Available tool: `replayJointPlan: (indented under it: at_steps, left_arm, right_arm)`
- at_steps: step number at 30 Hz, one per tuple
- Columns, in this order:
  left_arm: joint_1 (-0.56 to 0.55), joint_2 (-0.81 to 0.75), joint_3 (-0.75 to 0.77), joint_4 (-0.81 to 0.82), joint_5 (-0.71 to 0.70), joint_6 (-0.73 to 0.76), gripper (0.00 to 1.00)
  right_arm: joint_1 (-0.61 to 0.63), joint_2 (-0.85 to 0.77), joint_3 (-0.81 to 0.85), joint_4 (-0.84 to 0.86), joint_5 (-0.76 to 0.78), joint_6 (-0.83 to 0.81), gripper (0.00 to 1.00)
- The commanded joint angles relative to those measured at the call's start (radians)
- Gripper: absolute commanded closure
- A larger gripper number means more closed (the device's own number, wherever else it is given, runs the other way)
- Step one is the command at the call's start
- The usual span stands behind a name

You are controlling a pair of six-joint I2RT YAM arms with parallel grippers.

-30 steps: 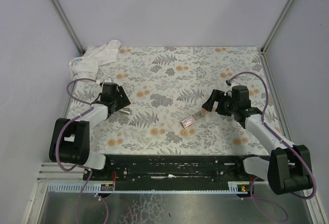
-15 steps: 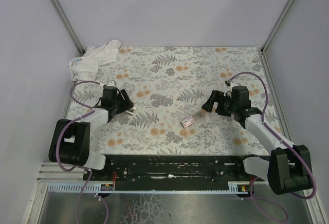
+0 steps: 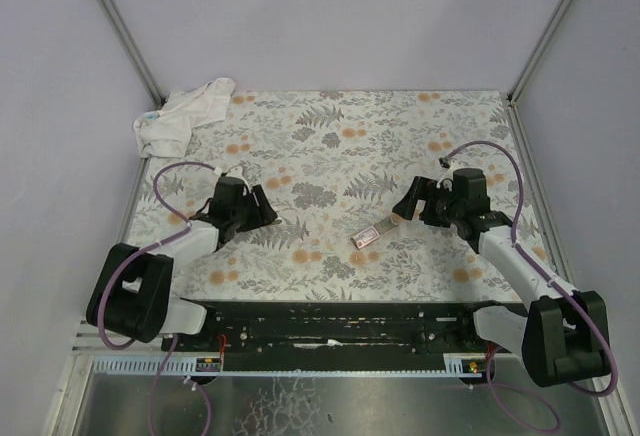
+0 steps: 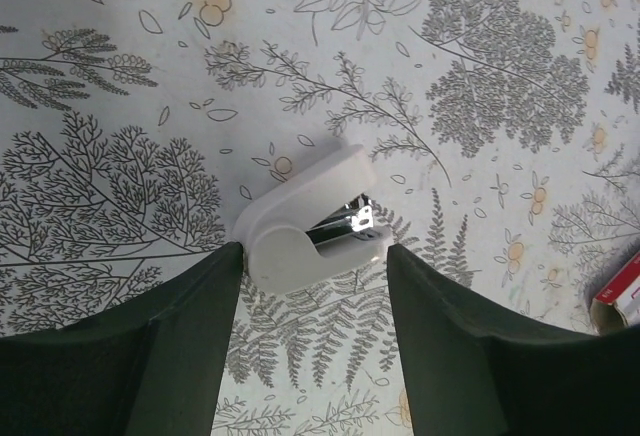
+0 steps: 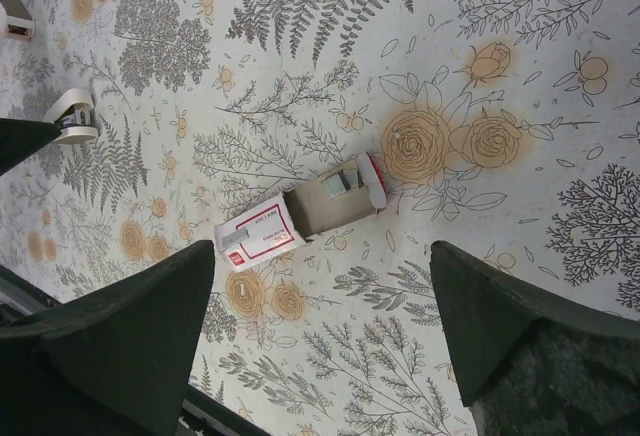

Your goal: Load the staples into the stapler

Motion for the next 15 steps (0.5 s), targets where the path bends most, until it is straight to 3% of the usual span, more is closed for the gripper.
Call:
replayJointPlan:
  at_steps: [1,15]
  left_arm:
    - [-0.01,-0.053,0.008,-0.037,-0.023,0.021,0.42]
    - [-0.047,0.114,0.188,-0.052,-0.066,0.169,0.4]
  right_arm:
    - [-0.003,-0.036,0.0,-0.013,-0.009,-0.013,0.05]
    - [-0.003,-0.051,-0.002,-0.029,-0.018,-0.012,0.05]
